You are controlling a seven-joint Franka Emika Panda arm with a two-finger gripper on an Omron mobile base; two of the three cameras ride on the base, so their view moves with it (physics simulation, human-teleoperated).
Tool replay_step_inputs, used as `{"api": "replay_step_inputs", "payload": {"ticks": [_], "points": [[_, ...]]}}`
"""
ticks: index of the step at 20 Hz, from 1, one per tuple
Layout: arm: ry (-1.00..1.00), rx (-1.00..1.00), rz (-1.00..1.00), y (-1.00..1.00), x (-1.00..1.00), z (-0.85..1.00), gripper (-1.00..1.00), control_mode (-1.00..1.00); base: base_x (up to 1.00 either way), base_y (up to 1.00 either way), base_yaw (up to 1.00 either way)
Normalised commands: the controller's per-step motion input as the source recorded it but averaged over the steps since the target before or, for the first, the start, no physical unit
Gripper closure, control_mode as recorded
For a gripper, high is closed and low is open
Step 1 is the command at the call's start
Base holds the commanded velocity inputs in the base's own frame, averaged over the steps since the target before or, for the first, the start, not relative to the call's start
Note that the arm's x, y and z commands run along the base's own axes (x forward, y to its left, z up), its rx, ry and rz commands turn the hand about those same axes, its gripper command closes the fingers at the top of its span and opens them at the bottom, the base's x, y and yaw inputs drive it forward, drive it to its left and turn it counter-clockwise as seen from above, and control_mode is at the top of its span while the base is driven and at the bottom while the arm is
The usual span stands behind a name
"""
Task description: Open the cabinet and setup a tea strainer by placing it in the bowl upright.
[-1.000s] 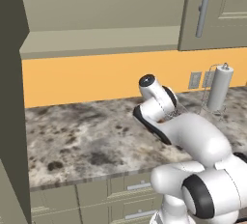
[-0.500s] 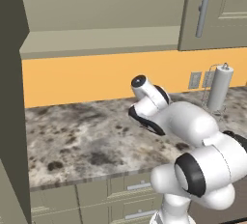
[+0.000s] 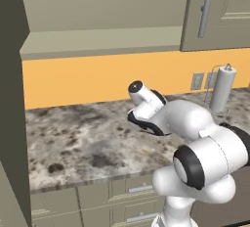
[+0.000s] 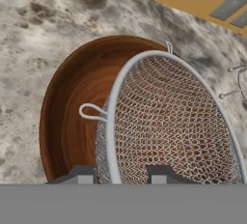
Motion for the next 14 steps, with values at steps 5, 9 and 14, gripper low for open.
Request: {"api": "replay_step_inputs", "payload": {"ticks": [5, 9, 14], "points": [[0.00, 0.00, 0.00, 0.00, 0.09, -0.35, 1.00, -1.00, 0.00, 0.00, 0.00], [-0.05, 0.00, 0.00, 0.00, 0.12, -0.21, 1.00, -1.00, 0.00, 0.00, 0.00], [-0.05, 0.00, 0.00, 0.02, 0.14, -0.05, 1.00, -1.00, 0.00, 0.00, 0.00]]}}
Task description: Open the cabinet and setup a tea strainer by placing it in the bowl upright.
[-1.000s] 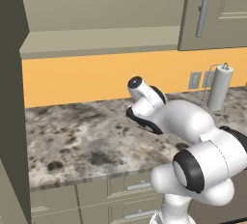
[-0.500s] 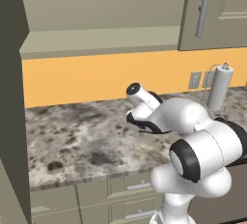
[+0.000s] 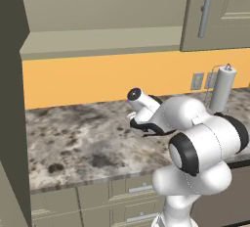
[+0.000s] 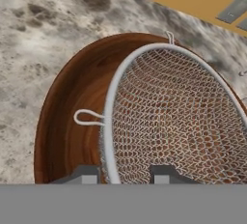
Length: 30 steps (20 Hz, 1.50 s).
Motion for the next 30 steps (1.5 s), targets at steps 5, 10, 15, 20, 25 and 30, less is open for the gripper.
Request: {"api": "replay_step_inputs", "payload": {"ticks": [5, 10, 15, 20, 25, 30], "points": [[0.00, 0.00, 0.00, 0.04, 0.00, 0.00, -1.00, -1.00, 0.00, 0.00, 0.00], [0.00, 0.00, 0.00, 0.00, 0.00, 0.00, -1.00, -1.00, 0.00, 0.00, 0.00], [0.01, -0.01, 0.00, 0.00, 0.00, 0.34, -1.00, -1.00, 0.00, 0.00, 0.00], [0.03, 0.02, 0.00, 0.00, 0.00, 0.62, -1.00, -1.00, 0.00, 0.00, 0.00], [0.07, 0.08, -0.04, 0.00, -0.19, 0.56, -1.00, -1.00, 0.00, 0.00, 0.00], [0.05, 0.29, -0.09, 0.00, -0.54, 0.58, -1.00, -1.00, 0.00, 0.00, 0.00]]}}
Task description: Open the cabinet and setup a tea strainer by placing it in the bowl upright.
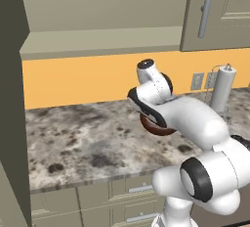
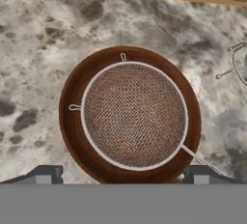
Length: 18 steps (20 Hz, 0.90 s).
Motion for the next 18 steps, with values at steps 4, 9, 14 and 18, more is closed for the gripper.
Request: {"api": "replay_step_inputs", "payload": {"ticks": [4, 9, 14, 18], "points": [[0.11, 0.35, -0.01, 0.00, -0.82, 0.73, -1.00, -1.00, 0.00, 0.00, 0.00], [0.01, 0.19, 0.16, 0.00, -0.99, 0.46, -1.00, -1.00, 0.00, 0.00, 0.00], [-0.04, 0.08, 0.17, 0.00, -0.75, 0.44, -1.00, -1.00, 0.00, 0.00, 0.00], [-0.24, -0.03, 0.09, 0.00, -0.44, 0.35, -1.00, -1.00, 0.00, 0.00, 0.00]]}}
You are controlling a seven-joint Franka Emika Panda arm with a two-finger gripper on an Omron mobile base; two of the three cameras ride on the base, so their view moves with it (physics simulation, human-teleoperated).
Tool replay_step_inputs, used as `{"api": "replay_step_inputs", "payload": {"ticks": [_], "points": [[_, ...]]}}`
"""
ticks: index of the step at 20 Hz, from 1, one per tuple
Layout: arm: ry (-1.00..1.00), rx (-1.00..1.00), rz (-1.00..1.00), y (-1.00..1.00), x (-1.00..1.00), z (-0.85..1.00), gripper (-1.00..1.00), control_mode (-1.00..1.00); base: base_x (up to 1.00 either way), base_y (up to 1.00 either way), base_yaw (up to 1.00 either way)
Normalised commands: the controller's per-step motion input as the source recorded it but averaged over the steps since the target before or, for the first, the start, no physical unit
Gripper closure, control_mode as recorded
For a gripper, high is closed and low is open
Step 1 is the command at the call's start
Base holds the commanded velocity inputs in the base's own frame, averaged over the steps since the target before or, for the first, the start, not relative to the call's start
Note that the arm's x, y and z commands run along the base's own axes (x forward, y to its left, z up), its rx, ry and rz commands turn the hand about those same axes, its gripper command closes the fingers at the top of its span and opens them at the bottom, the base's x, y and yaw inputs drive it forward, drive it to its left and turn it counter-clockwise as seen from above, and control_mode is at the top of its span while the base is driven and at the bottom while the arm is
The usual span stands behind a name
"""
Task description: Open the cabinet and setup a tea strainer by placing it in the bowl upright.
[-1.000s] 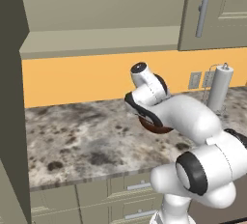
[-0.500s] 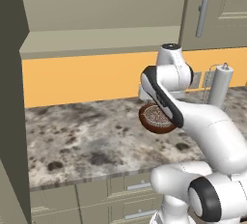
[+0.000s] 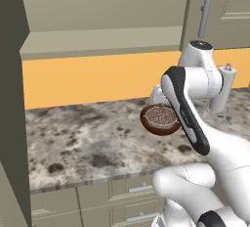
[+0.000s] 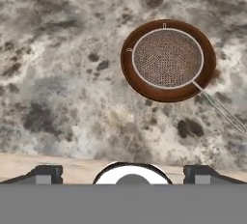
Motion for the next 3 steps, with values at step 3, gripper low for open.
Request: {"api": "replay_step_inputs", "payload": {"ticks": [3], "points": [[-0.24, -0.11, 0.03, 0.00, -0.20, 0.35, -1.00, -1.00, 0.00, 0.00, 0.00]]}}
